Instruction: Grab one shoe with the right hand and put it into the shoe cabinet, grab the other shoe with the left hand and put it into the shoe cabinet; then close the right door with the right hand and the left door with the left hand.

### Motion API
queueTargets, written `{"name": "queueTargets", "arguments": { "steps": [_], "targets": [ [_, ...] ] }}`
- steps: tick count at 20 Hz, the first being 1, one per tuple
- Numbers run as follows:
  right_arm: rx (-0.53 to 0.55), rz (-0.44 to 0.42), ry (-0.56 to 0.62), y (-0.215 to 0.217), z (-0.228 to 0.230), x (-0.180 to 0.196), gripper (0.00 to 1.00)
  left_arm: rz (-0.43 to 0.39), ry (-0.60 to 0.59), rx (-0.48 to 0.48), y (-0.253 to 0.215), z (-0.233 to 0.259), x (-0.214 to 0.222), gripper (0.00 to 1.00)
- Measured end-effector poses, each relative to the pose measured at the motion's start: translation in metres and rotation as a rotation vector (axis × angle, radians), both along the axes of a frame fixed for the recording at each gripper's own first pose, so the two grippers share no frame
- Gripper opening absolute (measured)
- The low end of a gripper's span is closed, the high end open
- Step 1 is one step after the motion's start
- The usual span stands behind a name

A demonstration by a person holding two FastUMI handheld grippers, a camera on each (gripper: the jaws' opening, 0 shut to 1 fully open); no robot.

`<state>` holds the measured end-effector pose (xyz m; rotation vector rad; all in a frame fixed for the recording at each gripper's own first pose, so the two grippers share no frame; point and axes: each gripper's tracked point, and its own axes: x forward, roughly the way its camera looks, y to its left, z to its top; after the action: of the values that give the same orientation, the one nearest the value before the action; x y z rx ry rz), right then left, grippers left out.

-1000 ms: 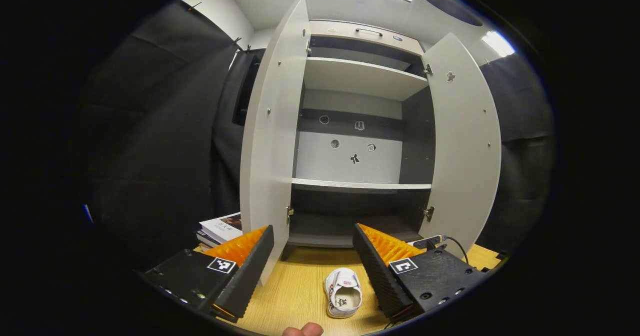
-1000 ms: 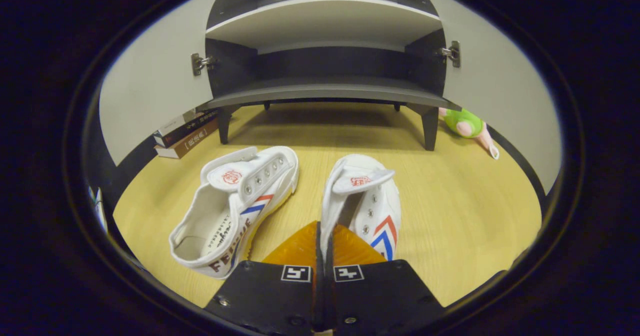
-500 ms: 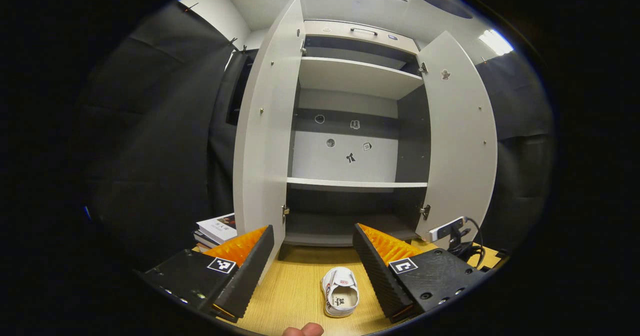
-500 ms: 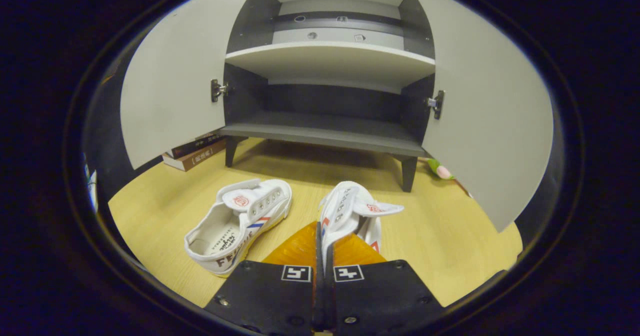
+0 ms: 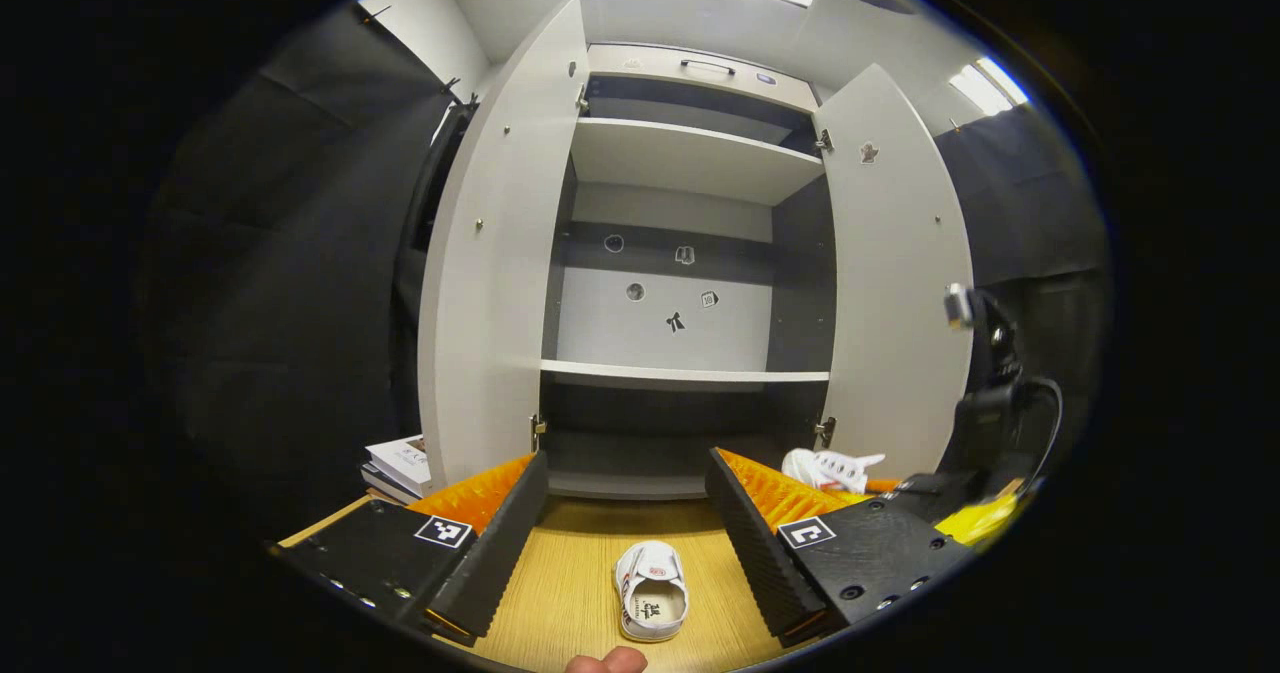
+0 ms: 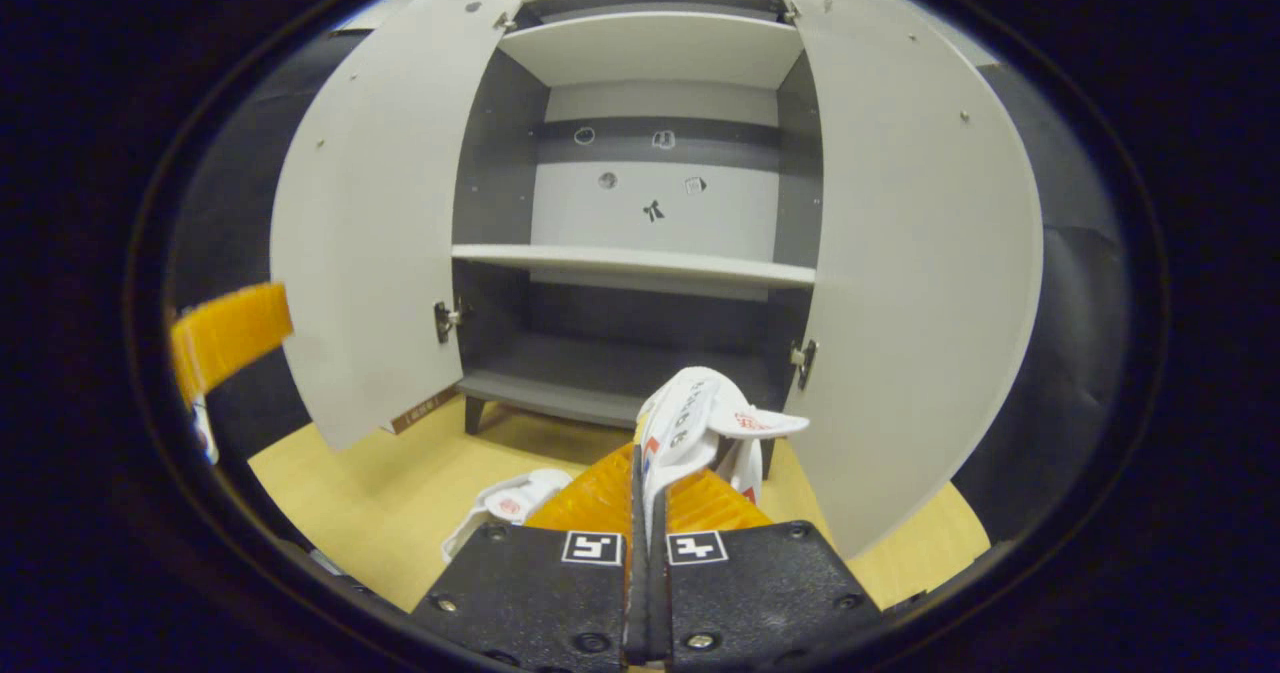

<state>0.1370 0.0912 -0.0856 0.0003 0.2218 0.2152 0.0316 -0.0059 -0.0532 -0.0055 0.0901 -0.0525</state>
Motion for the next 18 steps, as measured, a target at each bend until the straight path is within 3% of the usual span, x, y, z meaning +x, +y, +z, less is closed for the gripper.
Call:
{"name": "queueTargets", "arguments": {
  "steps": [4,9,13,18],
  "targets": [
    [-0.027,0.023,-0.092,0.003,0.077,0.026,0.04,-0.007,-0.006,-0.002,-0.004,0.0,0.003,0.95],
    [-0.026,0.005,-0.128,0.007,0.153,0.108,0.04,-0.004,-0.013,0.022,-0.004,0.001,0.004,0.95],
    [-0.11,-0.03,-0.119,0.004,0.183,0.183,0.04,-0.002,-0.007,0.033,-0.004,-0.001,0.003,0.95],
    [-0.178,-0.056,-0.015,0.006,0.186,0.269,0.03,0.01,0.01,0.021,-0.001,-0.004,0.004,0.95]
  ]
}}
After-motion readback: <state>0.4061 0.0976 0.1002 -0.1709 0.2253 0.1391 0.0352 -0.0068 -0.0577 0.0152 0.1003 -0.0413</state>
